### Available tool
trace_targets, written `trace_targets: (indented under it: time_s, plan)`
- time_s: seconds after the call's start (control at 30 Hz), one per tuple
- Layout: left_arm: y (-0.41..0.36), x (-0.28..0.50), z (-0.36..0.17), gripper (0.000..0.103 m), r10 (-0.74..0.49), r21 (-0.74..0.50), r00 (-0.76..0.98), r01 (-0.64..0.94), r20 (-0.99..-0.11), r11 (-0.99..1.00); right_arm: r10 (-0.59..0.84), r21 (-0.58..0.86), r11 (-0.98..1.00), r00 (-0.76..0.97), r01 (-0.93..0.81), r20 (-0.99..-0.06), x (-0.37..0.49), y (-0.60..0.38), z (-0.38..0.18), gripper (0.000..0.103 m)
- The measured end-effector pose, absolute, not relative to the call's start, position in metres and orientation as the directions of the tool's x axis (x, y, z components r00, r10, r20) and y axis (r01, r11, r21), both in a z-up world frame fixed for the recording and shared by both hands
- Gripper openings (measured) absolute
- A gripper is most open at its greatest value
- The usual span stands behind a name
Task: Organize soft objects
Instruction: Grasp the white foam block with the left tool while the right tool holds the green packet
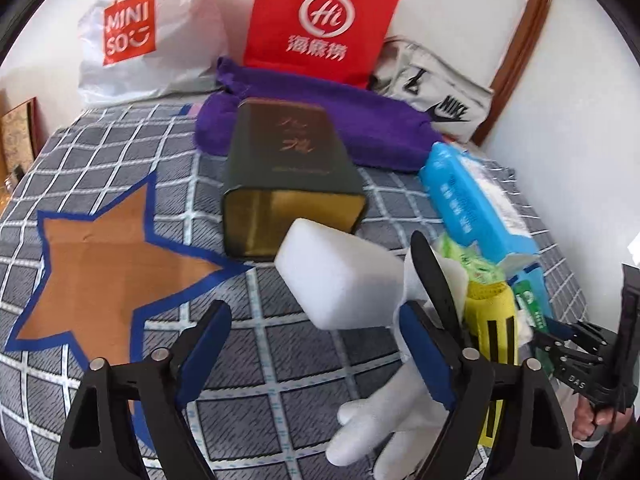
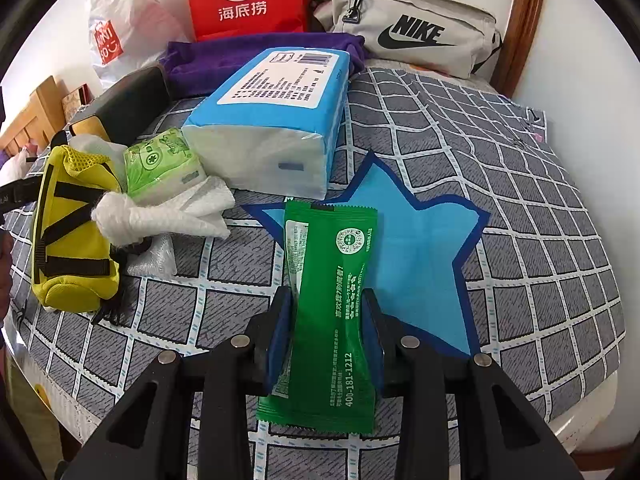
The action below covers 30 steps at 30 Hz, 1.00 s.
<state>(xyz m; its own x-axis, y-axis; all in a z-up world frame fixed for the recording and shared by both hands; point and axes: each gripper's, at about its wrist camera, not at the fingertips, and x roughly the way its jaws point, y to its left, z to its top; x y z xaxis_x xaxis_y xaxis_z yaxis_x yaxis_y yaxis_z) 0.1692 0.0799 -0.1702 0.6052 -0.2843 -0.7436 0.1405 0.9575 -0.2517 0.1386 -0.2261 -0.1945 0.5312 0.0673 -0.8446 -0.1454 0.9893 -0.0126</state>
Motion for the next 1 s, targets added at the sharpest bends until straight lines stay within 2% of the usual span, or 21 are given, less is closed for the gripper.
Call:
trace_targets:
  time_s: [0.07,0.13,0.2,0.27,0.47,0.7,0.73,0.77,1.0]
  plan:
    - [0.073,0.168,-0.168,0.062,-0.298,-0.234,0.605,0.185,-0.739,0.955,0.068,-0.012,0.989,0.531,-0.146,-0.845,0.139,-0.226,-0.195,0.034]
    - [0.067,0.165,-0.165,0.05,-0.295,-0.206,0.603,0.215,-0.741,0.955,0.068,-0.012,0.989,0.531,-0.145,-0.845,0.139,-0.226,-0.195,0.034]
    - [0.063,0.163,-0.162,0.049,-0.276,-0.172,0.608,0.224,-0.745,0.959,0.068,-0.012,0.989,0.531,-0.145,-0.845,0.139,-0.227,-0.195,0.034]
    - [0.063,0.159,-0.16,0.038,-0.269,-0.158,0.606,0.231,-0.749,0.96,0.066,-0.013,0.989,0.532,-0.145,-0.844,0.139,-0.227,-0.195,0.034]
    - [0.075,0.146,-0.162,0.032,-0.256,-0.178,0.609,0.187,-0.751,0.966,0.061,-0.018,0.99,0.538,-0.14,-0.841,0.135,-0.227,-0.194,0.034]
    - [0.097,0.125,-0.157,0.031,-0.232,-0.207,0.627,0.114,-0.743,0.972,0.063,-0.011,0.991,0.534,-0.133,-0.843,0.128,-0.228,-0.193,0.034]
    - [0.1,0.121,-0.155,0.017,-0.225,-0.207,0.632,0.103,-0.741,0.973,0.062,-0.01,0.991,0.533,-0.131,-0.844,0.127,-0.228,-0.193,0.034]
    - [0.103,0.119,-0.155,0.008,-0.225,-0.214,0.63,0.094,-0.744,0.972,0.064,-0.004,0.992,0.532,-0.127,-0.844,0.126,-0.228,-0.193,0.033]
    - [0.112,0.113,-0.158,0.008,-0.206,-0.223,0.624,0.052,-0.754,0.973,0.085,0.021,0.992,0.523,-0.126,-0.848,0.121,-0.227,-0.191,0.029]
